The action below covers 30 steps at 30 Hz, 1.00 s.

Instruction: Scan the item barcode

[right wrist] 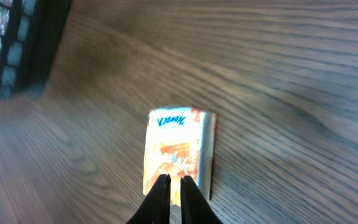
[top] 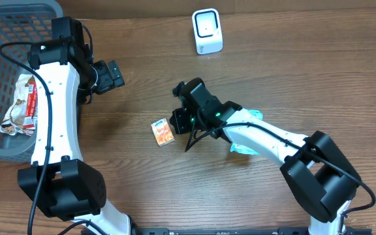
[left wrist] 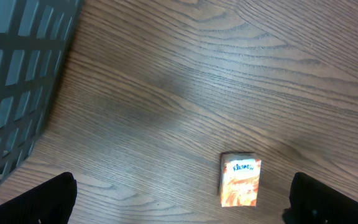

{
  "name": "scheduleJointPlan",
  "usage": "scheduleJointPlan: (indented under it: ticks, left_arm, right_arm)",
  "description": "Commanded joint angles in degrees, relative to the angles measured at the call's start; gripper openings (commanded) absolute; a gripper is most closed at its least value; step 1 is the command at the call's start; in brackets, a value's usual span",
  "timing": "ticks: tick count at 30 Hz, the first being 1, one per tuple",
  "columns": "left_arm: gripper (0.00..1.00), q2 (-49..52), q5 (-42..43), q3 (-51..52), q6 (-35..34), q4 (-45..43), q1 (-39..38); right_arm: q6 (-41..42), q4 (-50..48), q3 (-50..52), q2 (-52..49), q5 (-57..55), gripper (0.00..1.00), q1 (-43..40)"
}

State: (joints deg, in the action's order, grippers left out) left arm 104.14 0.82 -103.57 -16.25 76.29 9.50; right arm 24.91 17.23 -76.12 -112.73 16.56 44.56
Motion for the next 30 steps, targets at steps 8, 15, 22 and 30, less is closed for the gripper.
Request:
scheduleJointPlan:
  ticks: [8,15,22,30]
  left_arm:
    - [1.00,-1.88,-0.15,-1.11,1.03,-0.07,0.13]
    - [1.00,-1.88,-0.15,-1.11,1.03,-0.04,0.15]
    - [1.00,-1.88,-0.15,-1.11,1.03,-0.07,0.13]
    - [1.00,-1.88,-0.15,-1.11,1.03,-0.04,0.13]
  right_arm:
    - [-13.53,-1.22,-0.79,1.25,-20.48,0.28,11.63]
    - [-16.52,-3.63,-0.79,-0.59,-31.15,0.32,16.11]
    - [-19.39,-8.17,-0.79,-4.83,-34.56,0.32,16.35]
    - [-19.02,-11.17,-0.79,-6.45,-34.29,0.36,17.03]
